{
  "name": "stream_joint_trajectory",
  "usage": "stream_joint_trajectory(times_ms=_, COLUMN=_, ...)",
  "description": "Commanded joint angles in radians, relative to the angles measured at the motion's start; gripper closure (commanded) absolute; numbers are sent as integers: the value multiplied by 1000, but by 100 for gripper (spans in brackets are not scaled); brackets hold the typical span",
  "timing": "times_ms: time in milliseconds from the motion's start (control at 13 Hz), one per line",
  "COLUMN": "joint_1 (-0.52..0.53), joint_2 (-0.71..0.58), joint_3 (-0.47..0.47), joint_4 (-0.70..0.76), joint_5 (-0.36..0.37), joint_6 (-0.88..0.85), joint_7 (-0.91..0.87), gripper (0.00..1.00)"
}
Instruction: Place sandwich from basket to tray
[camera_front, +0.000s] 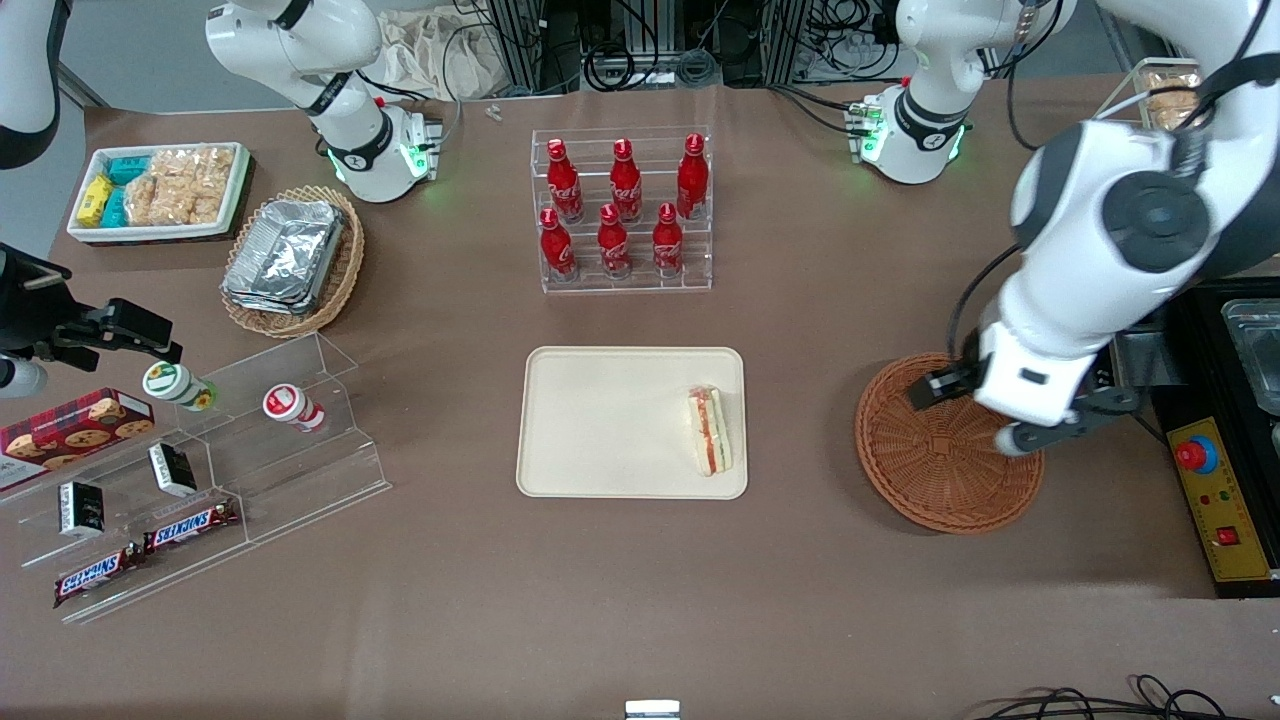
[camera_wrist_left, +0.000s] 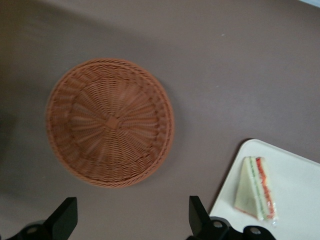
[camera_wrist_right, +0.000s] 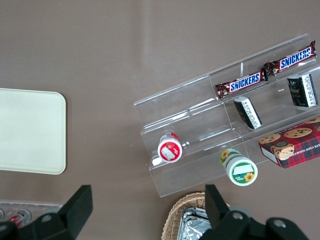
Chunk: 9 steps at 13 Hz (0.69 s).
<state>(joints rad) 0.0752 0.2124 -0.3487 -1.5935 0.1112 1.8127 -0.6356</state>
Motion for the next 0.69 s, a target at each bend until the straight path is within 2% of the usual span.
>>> stream_joint_trajectory(times_ms=0, joint_1=3, joint_2=-89, joint_3=69, joint_4=-43, joint_5=-45, joint_6=-61, joint_7=136, gripper=0)
stream_joint_trajectory(times_ms=154, joint_1=2, joint_2=-140, joint_3=143, joint_4=-66, joint_5=-99, joint_6=-104, joint_7=235, gripper=0)
stream_joint_trajectory(times_ms=308, joint_1=2, joint_2=-198, joint_3=189, joint_4=-132, joint_5=-108, joint_6=-104, joint_7=308, gripper=0)
stream_joint_trajectory(times_ms=462, joint_1=-14, joint_2=-189, joint_3=246, joint_4=-117, joint_5=-108, joint_6=-108, joint_7=431, gripper=0)
stream_joint_trajectory(times_ms=615, joint_1=-38, joint_2=-157, joint_3=316, joint_4=-88, joint_5=-113, joint_6=-93, joint_7=465, gripper=0)
